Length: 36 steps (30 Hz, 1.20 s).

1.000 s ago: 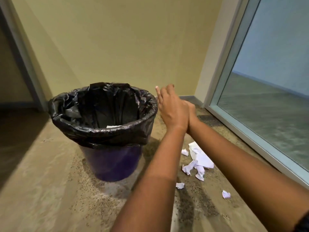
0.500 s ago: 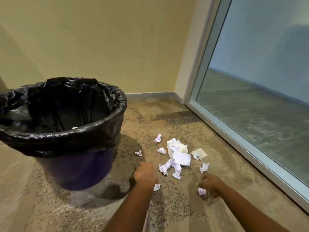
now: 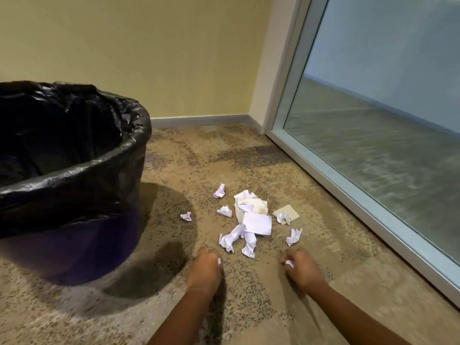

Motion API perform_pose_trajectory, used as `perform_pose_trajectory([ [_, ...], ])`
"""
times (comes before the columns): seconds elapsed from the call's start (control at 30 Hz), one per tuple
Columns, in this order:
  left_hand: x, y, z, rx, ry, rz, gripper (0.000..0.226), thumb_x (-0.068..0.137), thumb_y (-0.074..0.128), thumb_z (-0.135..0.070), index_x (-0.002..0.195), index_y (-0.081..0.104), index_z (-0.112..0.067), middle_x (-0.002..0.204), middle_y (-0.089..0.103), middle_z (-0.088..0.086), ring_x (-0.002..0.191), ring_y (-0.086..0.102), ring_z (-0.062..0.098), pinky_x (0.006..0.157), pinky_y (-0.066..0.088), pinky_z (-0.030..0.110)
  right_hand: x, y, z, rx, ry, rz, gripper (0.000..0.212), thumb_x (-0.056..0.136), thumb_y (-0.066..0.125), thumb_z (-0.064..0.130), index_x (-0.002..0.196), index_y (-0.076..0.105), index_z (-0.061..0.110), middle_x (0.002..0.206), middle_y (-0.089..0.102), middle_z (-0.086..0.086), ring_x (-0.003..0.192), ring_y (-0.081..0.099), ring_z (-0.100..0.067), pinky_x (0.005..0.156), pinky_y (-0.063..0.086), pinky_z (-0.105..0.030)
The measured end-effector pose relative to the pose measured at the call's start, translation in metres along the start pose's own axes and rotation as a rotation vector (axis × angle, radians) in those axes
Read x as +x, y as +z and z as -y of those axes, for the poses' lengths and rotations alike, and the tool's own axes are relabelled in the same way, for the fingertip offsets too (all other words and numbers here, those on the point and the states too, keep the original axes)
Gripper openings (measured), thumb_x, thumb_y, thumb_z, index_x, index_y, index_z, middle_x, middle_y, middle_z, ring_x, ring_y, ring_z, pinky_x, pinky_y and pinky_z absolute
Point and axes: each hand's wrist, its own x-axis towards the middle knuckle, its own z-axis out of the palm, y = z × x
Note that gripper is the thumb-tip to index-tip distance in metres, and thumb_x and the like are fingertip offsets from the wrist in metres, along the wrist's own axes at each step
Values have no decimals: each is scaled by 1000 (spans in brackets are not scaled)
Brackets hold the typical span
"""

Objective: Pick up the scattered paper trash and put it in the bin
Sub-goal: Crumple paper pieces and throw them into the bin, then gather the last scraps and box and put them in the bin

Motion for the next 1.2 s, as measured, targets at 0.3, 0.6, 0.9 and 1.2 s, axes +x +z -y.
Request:
perform_pose_trajectory([
  [0.3, 38, 7, -18, -314, -68, -325, 38, 99, 42, -17, 135, 43, -8, 136, 42, 14, 124, 40, 28, 99, 35, 32, 57, -27, -5, 180, 116, -422, 33, 88, 43, -1, 118, 54, 10, 119, 45, -20, 101, 54, -35, 82, 44, -34],
  [0.6, 57, 38, -51, -383, 72, -161, 61, 97, 37, -45, 150, 17, -23, 156, 12, 18, 145, 14, 33, 118, 21, 46, 113, -22, -3, 266, 245, -317, 47, 90, 51, 26, 133, 41, 14, 134, 37, -25, 123, 41, -42, 102, 35, -41],
  [0.9, 65, 52, -59, 176, 276, -33, 70, 93, 42, -52, 148, 0, -43, 158, -19, 12, 146, -13, 38, 113, 2, 63, 143, -19, 10, -5, 195, 25, 65, 82, 52, 57, 139, 27, 40, 148, 17, -21, 135, 26, -42, 112, 24, -48],
  [1.2, 65, 51, -63, 279, 330, -264, 43, 82, 68, -25, 122, 55, -36, 133, 51, 18, 112, 57, 31, 86, 48, 43, 117, -14, -2, -271, 106, -71, 46, 87, 44, 48, 127, 37, 26, 134, 35, -14, 124, 34, -38, 93, 43, -46],
])
